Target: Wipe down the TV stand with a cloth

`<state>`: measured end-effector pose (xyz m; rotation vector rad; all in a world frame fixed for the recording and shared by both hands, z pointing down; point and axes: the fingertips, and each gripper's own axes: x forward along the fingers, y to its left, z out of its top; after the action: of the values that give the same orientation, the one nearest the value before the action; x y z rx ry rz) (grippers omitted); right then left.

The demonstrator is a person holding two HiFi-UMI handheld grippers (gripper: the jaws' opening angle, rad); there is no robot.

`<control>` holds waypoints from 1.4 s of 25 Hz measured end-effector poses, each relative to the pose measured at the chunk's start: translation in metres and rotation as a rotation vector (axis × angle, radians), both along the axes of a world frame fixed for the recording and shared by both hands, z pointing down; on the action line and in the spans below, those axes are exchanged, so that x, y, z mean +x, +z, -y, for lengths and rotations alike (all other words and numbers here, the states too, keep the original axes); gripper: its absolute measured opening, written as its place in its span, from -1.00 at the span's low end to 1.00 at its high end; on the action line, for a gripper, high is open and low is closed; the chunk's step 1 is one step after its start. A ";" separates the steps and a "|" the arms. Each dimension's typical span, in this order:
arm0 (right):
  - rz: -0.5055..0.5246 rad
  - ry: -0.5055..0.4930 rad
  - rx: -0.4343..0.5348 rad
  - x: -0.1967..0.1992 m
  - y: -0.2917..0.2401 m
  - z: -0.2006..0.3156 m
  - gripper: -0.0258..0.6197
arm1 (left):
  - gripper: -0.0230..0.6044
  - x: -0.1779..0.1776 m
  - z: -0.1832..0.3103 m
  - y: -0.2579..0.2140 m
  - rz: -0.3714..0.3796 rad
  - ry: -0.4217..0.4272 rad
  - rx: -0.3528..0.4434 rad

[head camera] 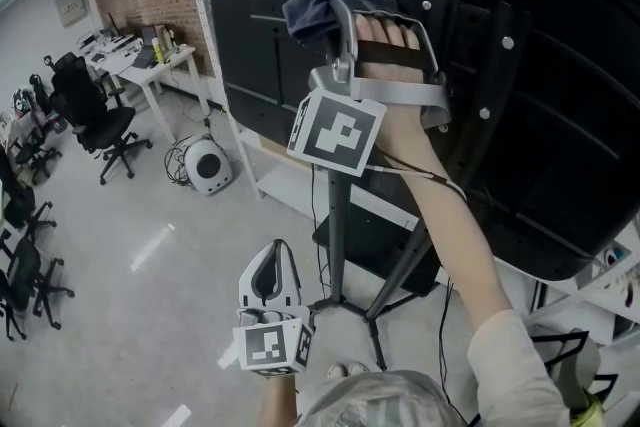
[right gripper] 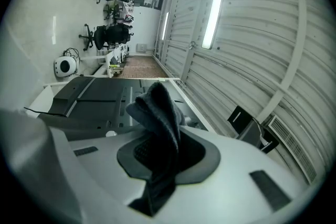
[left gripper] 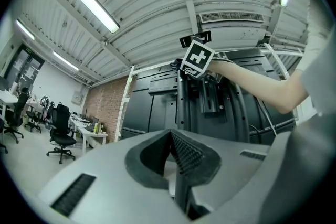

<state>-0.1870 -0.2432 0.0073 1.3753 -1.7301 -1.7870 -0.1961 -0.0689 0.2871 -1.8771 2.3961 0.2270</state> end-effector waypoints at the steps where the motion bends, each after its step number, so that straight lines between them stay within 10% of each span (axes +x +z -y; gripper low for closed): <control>1: -0.009 0.011 -0.001 0.002 0.004 0.001 -0.74 | -0.88 0.001 0.000 0.000 0.000 0.001 -0.001; 35: -0.205 0.051 -0.153 0.000 0.183 0.000 -0.74 | -0.88 -0.001 -0.013 0.030 -0.053 -0.011 -0.075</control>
<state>-0.1867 -0.2436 0.1902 1.1227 -1.6689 -1.6659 -0.1975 -0.0555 0.3171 -1.9116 2.4826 0.1903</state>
